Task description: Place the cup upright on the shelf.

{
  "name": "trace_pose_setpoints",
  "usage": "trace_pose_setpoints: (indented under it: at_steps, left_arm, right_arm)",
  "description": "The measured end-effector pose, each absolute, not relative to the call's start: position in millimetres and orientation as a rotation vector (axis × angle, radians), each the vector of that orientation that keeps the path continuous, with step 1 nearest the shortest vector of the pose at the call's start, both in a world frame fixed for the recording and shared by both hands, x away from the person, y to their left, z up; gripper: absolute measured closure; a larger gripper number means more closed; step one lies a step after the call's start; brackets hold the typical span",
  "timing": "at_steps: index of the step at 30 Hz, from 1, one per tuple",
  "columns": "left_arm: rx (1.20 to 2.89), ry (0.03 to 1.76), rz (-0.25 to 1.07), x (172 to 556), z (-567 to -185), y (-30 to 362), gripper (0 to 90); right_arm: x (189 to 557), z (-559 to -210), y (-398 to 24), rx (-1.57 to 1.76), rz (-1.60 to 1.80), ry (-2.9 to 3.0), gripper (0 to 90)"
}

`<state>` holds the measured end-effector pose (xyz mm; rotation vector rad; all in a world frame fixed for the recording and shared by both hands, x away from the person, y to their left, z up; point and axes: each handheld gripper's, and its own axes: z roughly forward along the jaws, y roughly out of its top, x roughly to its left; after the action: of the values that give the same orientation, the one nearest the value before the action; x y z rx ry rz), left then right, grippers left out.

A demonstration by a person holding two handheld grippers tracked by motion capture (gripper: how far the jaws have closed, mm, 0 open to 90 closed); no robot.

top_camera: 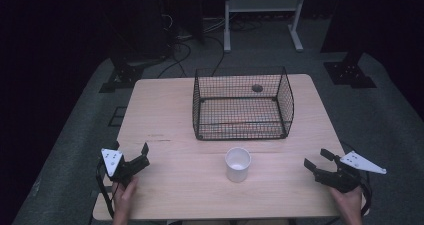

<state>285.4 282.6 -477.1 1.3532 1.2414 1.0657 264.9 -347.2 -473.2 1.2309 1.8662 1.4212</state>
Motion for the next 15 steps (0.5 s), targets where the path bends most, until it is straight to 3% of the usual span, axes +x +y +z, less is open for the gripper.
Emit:
trace_pose_setpoints:
  at_steps: [15]
  left_arm:
    - [1.345,1.241,1.056,285.1,-477.1,283.3,0.0]
  right_arm:
    - [261.6,-465.7,-333.0,1.192,1.402,1.912,17.8]
